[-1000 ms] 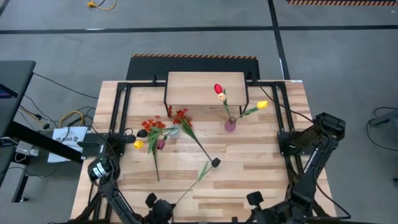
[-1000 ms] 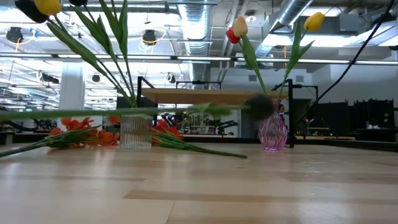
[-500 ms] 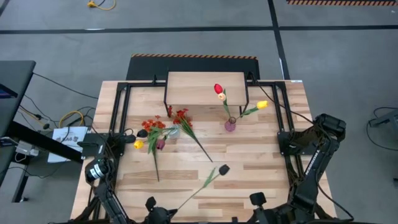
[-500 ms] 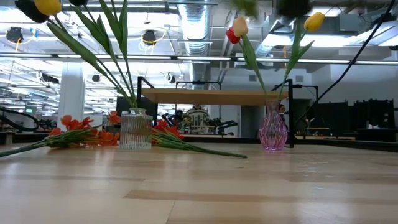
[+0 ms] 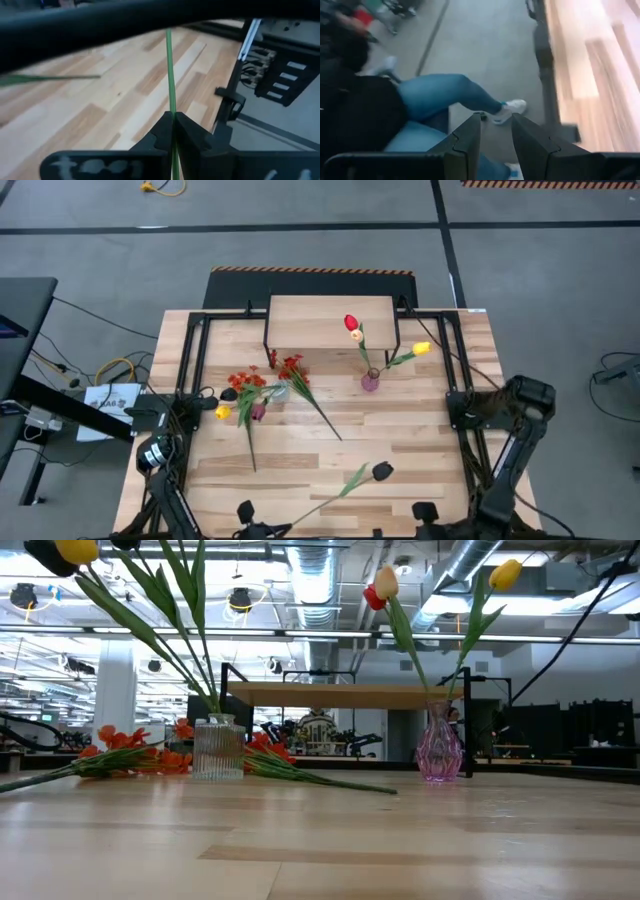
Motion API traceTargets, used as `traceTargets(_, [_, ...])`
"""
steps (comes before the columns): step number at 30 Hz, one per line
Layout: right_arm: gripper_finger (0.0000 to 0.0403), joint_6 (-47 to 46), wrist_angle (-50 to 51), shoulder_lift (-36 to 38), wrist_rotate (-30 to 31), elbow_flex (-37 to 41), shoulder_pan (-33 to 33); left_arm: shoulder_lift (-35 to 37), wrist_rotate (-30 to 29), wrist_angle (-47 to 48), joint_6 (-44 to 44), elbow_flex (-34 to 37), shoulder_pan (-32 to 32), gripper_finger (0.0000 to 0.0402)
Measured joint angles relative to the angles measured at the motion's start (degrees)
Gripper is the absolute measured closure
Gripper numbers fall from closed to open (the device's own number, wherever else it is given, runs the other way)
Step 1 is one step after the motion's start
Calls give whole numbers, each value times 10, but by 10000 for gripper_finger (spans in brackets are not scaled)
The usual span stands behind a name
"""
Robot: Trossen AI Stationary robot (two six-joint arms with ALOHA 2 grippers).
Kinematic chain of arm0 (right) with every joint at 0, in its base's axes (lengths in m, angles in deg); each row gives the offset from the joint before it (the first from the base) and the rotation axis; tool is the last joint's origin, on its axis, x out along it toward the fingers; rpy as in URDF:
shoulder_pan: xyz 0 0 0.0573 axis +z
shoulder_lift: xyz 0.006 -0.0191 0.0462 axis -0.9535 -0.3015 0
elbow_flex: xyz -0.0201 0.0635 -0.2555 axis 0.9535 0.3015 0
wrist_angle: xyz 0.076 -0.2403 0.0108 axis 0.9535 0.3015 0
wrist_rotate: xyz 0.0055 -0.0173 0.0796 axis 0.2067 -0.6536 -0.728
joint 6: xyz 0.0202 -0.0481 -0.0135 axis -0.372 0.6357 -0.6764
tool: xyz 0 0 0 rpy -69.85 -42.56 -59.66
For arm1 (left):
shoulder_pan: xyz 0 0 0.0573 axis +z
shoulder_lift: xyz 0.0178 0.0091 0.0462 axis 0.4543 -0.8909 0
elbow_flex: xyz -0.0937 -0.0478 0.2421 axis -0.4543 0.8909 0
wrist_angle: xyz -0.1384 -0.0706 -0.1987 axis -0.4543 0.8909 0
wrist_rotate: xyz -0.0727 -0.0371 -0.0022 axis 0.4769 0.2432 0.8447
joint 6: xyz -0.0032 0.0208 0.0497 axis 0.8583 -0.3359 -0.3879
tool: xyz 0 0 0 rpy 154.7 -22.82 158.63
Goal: Pick and place flowers into a vace then onto a shelf
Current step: Put the black flower into the purple vase
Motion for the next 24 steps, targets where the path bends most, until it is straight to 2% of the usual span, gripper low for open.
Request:
traceTargets(4, [301,-4,-12,-56,51,0,-7,0,-19,0,-21,-11,0,401])
traceTargets(6, [301,27,-36,-82,98,0,-18,0,-25,-1,-28,-14,0,401])
traceTargets(12, [301,220,-226,-141,307,0,-49,0,-40,-3,-37,-15,0,401])
traceTargets(15, [301,320,-350,-162,361,0,-74,0,-50,-3,-42,-15,0,401])
traceTargets(18, [301,413,-500,-180,340,0,-104,0,-61,-1,-48,-15,0,401])
traceTargets(21, [301,498,-642,-195,244,0,-131,0,-67,-1,-52,-15,0,401])
traceTargets(24, [301,543,-711,-195,157,0,-150,0,-72,-1,-53,-15,0,401])
